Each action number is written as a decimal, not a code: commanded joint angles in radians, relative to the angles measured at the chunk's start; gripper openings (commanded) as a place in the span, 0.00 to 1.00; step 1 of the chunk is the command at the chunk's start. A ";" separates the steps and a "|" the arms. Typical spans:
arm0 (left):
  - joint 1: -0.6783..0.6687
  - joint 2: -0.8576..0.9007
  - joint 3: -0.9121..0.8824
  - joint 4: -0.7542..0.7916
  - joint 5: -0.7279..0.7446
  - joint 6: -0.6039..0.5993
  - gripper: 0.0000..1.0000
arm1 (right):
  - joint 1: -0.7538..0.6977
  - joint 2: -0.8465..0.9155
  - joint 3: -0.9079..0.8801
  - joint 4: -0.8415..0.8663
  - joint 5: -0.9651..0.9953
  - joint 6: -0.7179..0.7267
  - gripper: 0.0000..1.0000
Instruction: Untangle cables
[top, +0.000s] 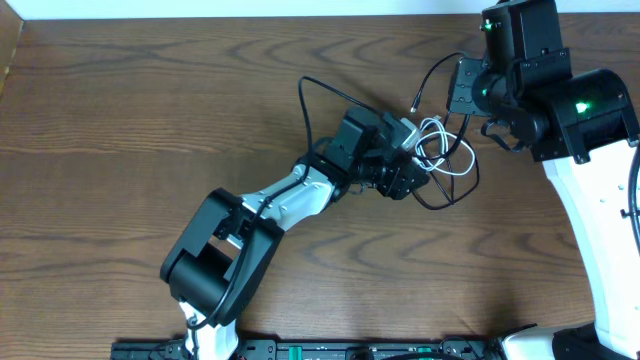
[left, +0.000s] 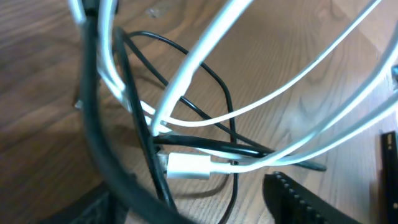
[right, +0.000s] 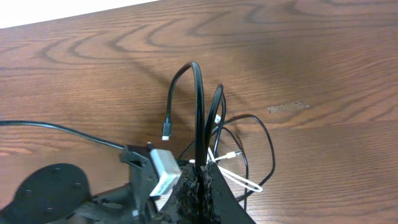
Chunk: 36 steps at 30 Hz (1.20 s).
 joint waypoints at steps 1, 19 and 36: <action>0.003 0.039 -0.002 0.001 -0.014 0.008 0.56 | -0.008 -0.023 0.024 -0.004 -0.006 -0.014 0.01; 0.171 -0.036 -0.002 -0.248 -0.100 0.074 0.08 | -0.083 -0.023 0.023 -0.088 0.094 -0.014 0.01; 0.690 -0.474 -0.002 -0.443 -0.136 0.109 0.08 | -0.435 -0.023 0.016 -0.116 0.155 -0.015 0.01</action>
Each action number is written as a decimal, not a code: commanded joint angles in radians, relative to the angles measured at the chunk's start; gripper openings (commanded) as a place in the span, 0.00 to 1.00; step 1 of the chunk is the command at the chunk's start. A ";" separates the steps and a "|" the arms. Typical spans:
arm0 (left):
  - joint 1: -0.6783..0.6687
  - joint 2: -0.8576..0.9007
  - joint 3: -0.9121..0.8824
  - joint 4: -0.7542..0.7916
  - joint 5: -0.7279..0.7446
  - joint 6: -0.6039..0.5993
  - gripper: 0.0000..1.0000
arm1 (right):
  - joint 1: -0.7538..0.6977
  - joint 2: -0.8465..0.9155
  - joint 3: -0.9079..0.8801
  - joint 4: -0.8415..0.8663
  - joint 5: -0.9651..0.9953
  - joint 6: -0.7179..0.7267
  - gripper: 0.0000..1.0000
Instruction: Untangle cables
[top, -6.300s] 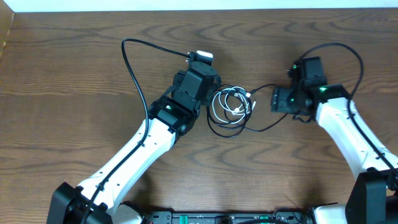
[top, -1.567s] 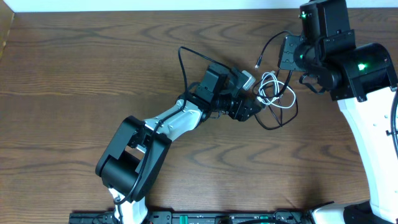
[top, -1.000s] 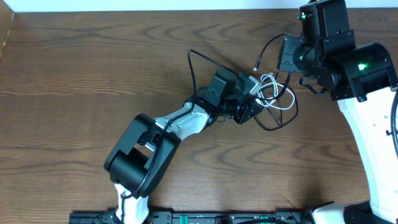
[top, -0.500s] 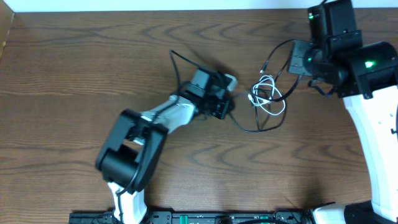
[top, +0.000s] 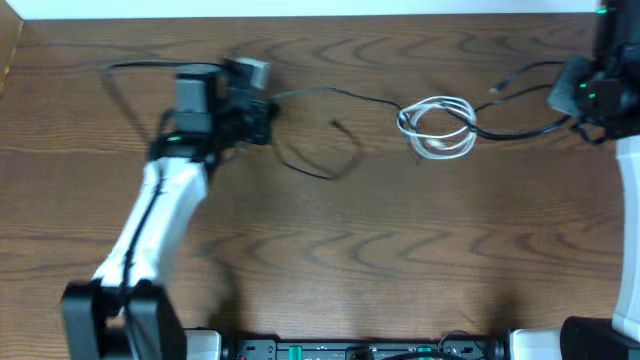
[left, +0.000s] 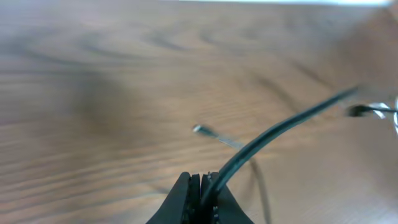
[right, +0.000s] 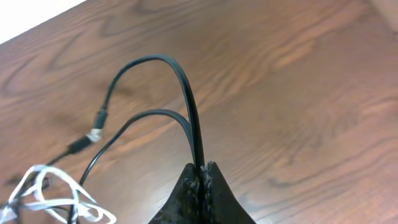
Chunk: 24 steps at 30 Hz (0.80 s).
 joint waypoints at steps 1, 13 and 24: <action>0.123 -0.075 0.000 -0.025 -0.008 0.010 0.08 | -0.066 -0.023 0.015 -0.005 0.035 -0.014 0.01; 0.466 -0.109 0.000 -0.036 0.153 -0.030 0.08 | -0.215 -0.023 0.015 -0.008 0.017 -0.045 0.01; 0.506 -0.109 0.000 -0.008 0.153 -0.097 0.08 | -0.237 -0.022 0.014 0.031 0.036 -0.073 0.01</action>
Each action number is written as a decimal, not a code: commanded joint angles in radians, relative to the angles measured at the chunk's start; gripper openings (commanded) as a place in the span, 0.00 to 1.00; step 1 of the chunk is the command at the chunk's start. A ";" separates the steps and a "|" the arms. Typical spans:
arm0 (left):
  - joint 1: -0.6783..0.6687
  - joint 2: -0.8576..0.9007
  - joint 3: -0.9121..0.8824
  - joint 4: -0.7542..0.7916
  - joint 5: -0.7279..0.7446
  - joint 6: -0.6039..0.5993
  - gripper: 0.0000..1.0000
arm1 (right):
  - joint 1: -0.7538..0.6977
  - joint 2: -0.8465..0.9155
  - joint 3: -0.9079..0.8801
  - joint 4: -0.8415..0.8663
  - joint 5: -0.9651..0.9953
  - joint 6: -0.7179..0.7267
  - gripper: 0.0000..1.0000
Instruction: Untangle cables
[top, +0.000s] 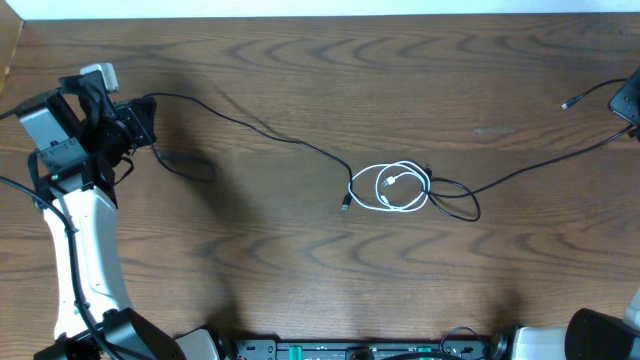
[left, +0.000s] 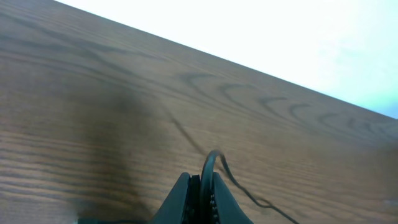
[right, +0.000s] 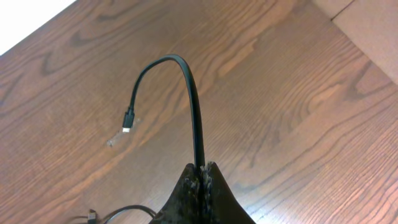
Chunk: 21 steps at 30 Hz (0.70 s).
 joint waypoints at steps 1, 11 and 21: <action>0.019 -0.008 0.000 0.018 0.018 -0.054 0.08 | -0.014 -0.022 0.014 0.016 0.055 -0.019 0.01; 0.120 -0.008 0.000 0.108 0.013 -0.087 0.08 | -0.169 -0.016 0.014 0.022 0.050 -0.042 0.01; 0.270 -0.008 0.000 0.124 0.013 -0.087 0.09 | -0.374 0.045 0.014 0.034 -0.029 -0.042 0.01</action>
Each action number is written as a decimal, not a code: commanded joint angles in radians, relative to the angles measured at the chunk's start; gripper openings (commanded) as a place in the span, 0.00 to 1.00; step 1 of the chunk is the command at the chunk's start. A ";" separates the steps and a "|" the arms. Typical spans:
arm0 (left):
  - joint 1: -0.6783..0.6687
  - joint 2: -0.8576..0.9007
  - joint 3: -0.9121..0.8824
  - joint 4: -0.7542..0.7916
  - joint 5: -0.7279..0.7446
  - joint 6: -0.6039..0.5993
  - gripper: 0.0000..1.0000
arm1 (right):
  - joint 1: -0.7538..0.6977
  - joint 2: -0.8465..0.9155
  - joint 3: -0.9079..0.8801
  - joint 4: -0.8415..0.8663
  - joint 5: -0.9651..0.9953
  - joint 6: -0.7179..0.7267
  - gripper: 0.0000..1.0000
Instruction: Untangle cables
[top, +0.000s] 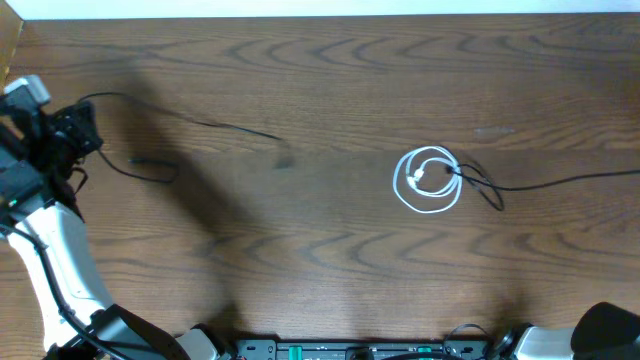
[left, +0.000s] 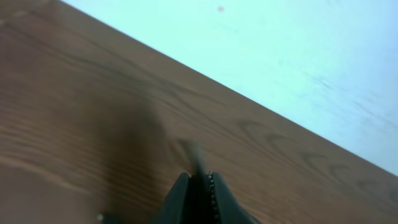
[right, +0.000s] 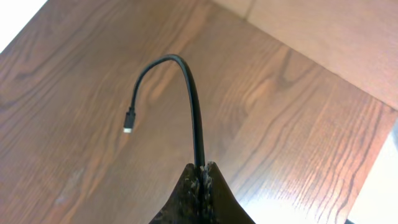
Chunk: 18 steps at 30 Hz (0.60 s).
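The left gripper (top: 88, 130) at the table's far left edge is shut on a thin black cable (top: 200, 123) whose free end lies near the table's middle left. In the left wrist view the gripper (left: 200, 177) shows closed jaws with a blurred dark cable between them. A white coiled cable (top: 430, 181) lies right of centre. A second black cable (top: 560, 181) loops at the coil and runs off the right edge. The right gripper (right: 203, 167) is outside the overhead view and shut on that black cable (right: 194, 106), whose plug (right: 129, 122) arches over.
The wooden table (top: 320, 260) carries only the cables. In the right wrist view the table's corner ends at a lighter surface (right: 323, 37). A pale wall (left: 280, 56) lies behind the table's back edge. The left arm (top: 60, 260) runs along the left side.
The left gripper has moved further left, and its cable's free end now lies well away from the white coil. The coil has shifted right. The right gripper is now outside the overhead view.
Both grippers were shut on black cables close together at one tangle with the white coil. Then they stood far apart, cables stretched with the coil between. The spread grew, and now the left cable lies apart from the coil.
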 joint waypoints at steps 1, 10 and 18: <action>0.052 -0.008 0.000 0.008 0.010 -0.009 0.10 | -0.067 0.045 0.014 0.001 -0.031 -0.018 0.01; -0.001 -0.008 0.000 -0.008 0.011 -0.008 0.11 | -0.015 0.111 0.014 0.003 -0.224 -0.099 0.01; -0.163 -0.008 0.000 -0.024 0.014 -0.009 0.11 | 0.256 0.138 0.014 0.011 -0.246 -0.106 0.01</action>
